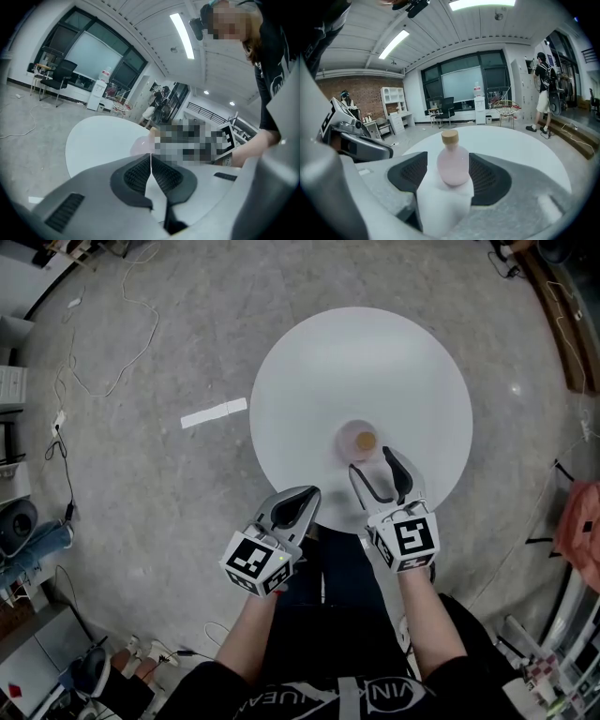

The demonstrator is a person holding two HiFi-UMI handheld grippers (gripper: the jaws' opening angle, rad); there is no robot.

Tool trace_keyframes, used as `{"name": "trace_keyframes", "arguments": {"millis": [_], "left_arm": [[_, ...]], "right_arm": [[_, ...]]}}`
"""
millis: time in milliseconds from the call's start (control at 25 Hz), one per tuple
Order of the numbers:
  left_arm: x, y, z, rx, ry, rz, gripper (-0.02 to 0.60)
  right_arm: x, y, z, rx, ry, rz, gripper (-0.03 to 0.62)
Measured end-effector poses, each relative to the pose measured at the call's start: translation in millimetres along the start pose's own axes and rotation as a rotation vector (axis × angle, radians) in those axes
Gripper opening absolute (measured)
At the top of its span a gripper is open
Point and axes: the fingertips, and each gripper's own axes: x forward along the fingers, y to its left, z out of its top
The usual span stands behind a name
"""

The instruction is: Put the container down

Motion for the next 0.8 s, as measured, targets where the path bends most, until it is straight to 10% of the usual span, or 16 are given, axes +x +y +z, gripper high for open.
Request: {"name": "trace_keyframes", "arguments": {"millis": [800], "left_arm": [[-14.8, -26.7, 19.0, 0.045, -0.047, -0.031, 0.015]], "right_arm": [[-46.0, 26.3, 15.9, -0.039, -0.055, 0.027, 0.015]]}}
